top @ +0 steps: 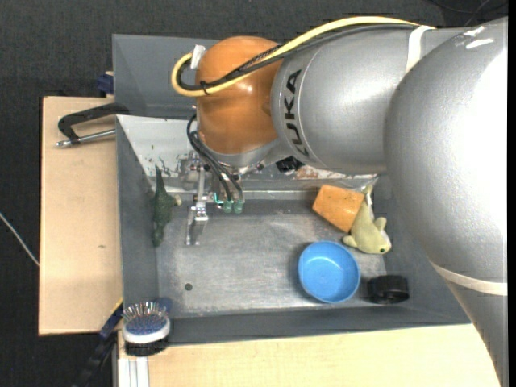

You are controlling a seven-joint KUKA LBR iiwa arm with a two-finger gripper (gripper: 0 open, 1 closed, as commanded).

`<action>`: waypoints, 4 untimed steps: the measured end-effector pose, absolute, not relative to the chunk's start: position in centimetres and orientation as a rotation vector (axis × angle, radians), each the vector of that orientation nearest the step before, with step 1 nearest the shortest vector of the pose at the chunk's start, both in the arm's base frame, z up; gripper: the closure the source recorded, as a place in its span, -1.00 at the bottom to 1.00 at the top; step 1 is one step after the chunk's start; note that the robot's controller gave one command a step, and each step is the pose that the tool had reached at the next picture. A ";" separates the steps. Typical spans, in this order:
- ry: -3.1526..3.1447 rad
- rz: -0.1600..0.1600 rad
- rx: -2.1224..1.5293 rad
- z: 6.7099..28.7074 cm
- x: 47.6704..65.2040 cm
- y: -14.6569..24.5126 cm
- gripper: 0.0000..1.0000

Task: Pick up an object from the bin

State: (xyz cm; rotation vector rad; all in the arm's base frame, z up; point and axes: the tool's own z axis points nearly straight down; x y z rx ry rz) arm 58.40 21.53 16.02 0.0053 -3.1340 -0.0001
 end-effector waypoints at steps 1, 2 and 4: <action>-3.144 0.000 0.034 7.1 55.6 22.8 -1.00; -3.000 -0.003 0.967 14.9 54.4 21.9 -1.00; -2.833 0.004 1.372 19.2 55.5 7.4 -1.00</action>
Offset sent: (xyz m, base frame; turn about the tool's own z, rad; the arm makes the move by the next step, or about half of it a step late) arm -0.0296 0.0130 -0.0902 -0.0189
